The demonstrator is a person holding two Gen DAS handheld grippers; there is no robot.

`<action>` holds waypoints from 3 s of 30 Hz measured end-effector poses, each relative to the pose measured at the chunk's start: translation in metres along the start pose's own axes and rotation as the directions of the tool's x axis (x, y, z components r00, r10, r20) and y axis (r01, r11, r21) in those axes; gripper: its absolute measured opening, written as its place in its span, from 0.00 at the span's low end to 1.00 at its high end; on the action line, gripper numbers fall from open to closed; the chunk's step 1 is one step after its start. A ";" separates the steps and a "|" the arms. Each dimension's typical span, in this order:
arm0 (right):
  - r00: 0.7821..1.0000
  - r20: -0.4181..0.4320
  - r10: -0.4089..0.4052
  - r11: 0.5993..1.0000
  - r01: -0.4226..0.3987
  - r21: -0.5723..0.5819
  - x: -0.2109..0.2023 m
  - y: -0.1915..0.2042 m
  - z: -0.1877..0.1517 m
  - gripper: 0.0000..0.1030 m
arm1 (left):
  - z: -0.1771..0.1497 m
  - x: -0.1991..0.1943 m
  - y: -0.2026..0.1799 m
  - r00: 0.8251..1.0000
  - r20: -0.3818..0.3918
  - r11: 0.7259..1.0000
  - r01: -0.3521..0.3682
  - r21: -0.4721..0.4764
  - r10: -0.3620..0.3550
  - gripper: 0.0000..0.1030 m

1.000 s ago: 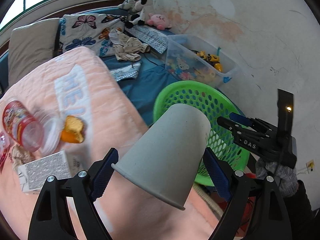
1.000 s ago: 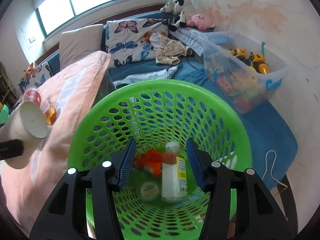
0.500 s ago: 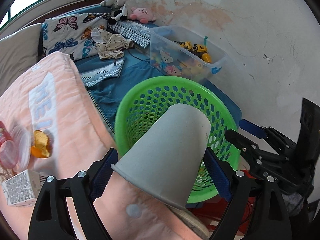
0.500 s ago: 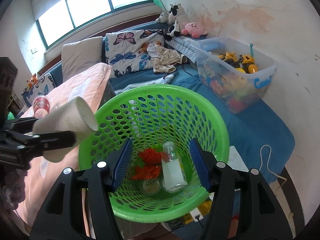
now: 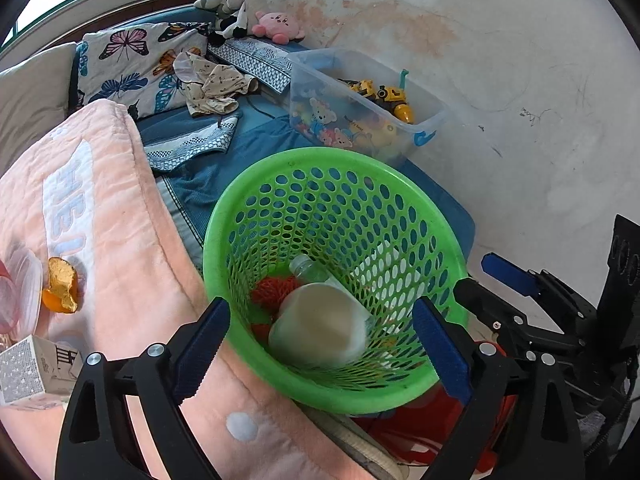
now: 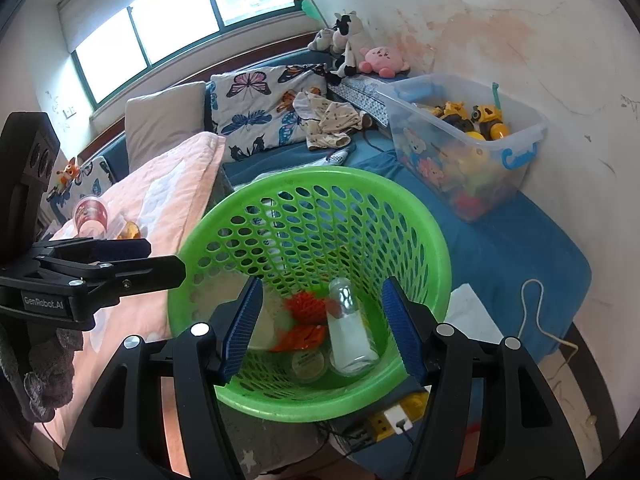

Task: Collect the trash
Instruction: 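Lower the white paper cup into the green basket and open the left tool, then move the left tool back to the bed and grasp the milk carton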

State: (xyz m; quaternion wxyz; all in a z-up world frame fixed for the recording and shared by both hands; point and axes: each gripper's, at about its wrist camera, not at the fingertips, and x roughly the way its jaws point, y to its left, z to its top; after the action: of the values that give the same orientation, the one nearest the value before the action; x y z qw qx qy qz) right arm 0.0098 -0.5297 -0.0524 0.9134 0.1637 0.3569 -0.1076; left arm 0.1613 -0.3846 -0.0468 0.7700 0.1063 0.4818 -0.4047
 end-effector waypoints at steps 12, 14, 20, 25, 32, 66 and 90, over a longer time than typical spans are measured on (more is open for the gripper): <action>0.999 0.009 0.040 0.999 -0.040 -0.034 -0.009 0.029 -0.006 0.61 | -0.030 -0.053 0.044 0.991 0.073 0.992 -0.113 -0.053 0.116 0.87; 0.999 0.008 0.050 0.998 -0.049 -0.042 -0.009 0.035 -0.006 0.62 | -0.035 -0.060 0.056 0.986 0.080 0.988 -0.143 -0.058 0.147 0.87; 0.998 0.004 0.068 0.994 -0.067 -0.080 -0.007 0.056 -0.003 0.63 | -0.046 -0.082 0.094 0.972 0.087 0.975 -0.212 -0.060 0.217 0.87; 0.997 -0.010 0.083 0.991 -0.083 -0.102 -0.002 0.069 -0.002 0.63 | -0.054 -0.092 0.125 0.958 0.078 0.961 -0.276 -0.029 0.277 0.87; 0.995 -0.026 0.092 0.988 -0.095 -0.123 0.006 0.083 0.000 0.64 | -0.061 -0.097 0.158 0.958 0.056 0.959 -0.283 0.025 0.281 0.87; 0.986 -0.116 0.117 0.979 -0.135 -0.156 0.057 0.112 0.006 0.64 | -0.060 -0.070 0.184 0.987 -0.035 0.942 -0.138 0.307 0.156 0.75; 0.972 -0.128 0.198 0.952 -0.222 -0.212 0.050 0.145 0.016 0.64 | -0.061 -0.071 0.179 0.982 -0.065 0.955 -0.158 0.252 0.180 0.50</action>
State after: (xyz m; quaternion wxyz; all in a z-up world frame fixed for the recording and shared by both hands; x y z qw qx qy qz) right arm 0.1015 -0.4058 -0.0431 0.9121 0.1016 0.3951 0.0401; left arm 0.2359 -0.1973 -0.0596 0.7608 0.2592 0.4504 -0.3888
